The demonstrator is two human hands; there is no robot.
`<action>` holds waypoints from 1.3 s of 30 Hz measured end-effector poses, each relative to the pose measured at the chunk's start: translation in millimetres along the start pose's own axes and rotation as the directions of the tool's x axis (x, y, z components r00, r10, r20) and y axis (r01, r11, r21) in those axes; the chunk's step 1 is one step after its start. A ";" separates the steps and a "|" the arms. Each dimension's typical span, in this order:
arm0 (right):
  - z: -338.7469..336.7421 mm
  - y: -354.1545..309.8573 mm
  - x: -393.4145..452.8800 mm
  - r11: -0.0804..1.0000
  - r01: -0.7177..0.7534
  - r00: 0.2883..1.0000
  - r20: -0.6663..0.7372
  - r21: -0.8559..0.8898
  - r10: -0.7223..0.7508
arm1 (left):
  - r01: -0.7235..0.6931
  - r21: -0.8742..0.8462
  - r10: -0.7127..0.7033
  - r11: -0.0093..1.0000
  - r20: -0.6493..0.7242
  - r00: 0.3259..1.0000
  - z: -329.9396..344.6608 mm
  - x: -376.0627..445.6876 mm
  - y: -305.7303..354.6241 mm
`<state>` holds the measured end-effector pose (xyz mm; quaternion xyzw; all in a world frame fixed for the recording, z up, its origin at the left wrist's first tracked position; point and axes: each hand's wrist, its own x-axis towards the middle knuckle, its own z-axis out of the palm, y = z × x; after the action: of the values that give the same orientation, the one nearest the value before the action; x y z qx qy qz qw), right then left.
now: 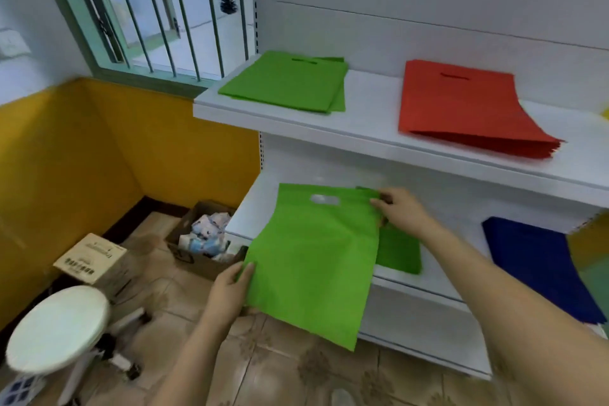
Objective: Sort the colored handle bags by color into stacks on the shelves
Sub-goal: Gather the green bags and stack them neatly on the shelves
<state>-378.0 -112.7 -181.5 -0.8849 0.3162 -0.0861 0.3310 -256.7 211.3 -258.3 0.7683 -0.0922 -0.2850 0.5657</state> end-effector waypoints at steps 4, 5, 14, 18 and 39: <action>-2.1 83.8 8.9 0.964 -0.219 0.975 0.002 0.152 0.221 | 0.126 -0.033 -0.123 0.992 0.066 0.990 55.7 9.7 -16.9; -6.1 102.7 13.0 0.939 -0.268 0.961 -0.003 0.214 0.275 | 0.150 -0.036 -0.147 0.988 0.070 0.987 71.4 15.0 -19.1; -32.6 264.6 66.9 0.753 -0.443 0.888 0.120 0.488 0.444 | 0.302 -0.016 -0.300 0.953 0.080 0.951 227.9 71.0 -16.7; -22.9 318.2 100.6 0.703 -0.506 0.852 0.160 0.500 0.499 | 0.334 0.026 -0.335 0.942 0.078 0.939 276.1 99.8 -32.2; 42.5 368.3 171.5 0.840 -0.534 0.835 0.216 0.094 0.507 | 0.301 0.257 -0.331 0.919 0.083 0.940 374.9 262.9 -67.7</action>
<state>-413.0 -409.8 -459.5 -0.7417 0.5061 0.0655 0.4352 -256.4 -193.7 -482.4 0.8163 -0.0359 -0.4069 0.4083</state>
